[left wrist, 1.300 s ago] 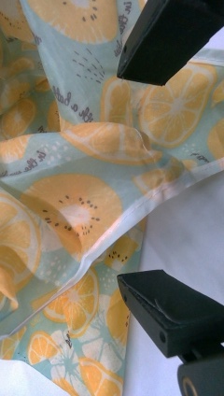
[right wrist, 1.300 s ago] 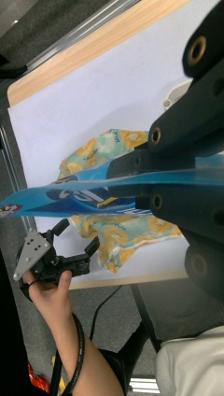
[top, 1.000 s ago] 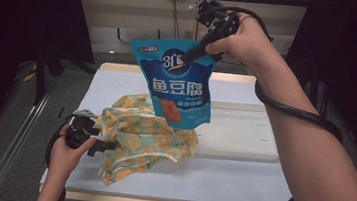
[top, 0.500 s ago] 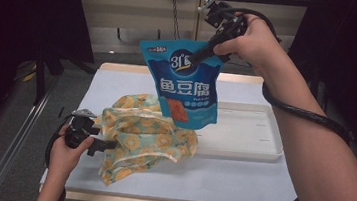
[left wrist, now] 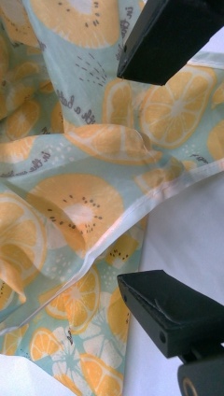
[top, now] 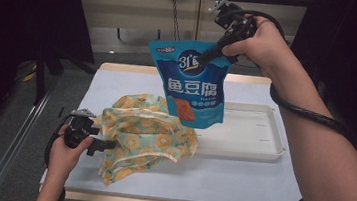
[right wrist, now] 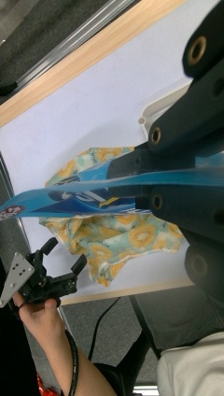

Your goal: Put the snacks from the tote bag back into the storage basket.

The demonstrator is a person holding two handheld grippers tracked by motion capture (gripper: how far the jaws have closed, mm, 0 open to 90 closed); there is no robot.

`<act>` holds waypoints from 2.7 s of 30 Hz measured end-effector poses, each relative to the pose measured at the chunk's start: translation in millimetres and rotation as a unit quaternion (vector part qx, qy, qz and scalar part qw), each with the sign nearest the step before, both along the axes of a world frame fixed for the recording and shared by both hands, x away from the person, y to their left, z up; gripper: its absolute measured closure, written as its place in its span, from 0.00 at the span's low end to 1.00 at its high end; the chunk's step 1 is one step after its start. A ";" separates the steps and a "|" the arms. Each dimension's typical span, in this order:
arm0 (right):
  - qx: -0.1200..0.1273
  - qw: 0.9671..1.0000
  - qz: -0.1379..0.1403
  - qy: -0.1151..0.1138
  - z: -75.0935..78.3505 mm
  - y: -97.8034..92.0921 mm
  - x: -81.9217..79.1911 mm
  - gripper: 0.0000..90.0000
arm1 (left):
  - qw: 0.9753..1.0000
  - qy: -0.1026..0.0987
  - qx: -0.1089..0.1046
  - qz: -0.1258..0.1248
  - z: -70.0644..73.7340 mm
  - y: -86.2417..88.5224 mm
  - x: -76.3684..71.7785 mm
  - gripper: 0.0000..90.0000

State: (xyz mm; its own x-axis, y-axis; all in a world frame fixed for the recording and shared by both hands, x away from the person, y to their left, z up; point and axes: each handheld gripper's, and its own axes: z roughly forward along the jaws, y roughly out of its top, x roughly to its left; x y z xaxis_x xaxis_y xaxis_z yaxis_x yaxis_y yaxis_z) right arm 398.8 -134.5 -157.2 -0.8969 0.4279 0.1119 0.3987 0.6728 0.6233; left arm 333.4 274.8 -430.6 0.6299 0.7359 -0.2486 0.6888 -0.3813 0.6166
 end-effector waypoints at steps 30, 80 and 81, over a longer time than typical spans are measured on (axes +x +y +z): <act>0.000 1.000 -0.022 0.006 -8.4 -29.9 4.4 1.00 | 1.000 -0.001 -0.003 0.000 -0.4 0.1 -0.1 0.04; -0.001 0.999 -0.048 0.007 -36.8 -64.0 7.2 1.00 | 1.000 -0.008 -0.005 0.010 -0.2 -0.4 -0.7 0.04; -0.002 0.999 -0.049 0.008 -37.7 -64.4 7.3 1.00 | 1.000 -0.006 -0.008 0.010 -0.1 -0.6 -0.9 0.04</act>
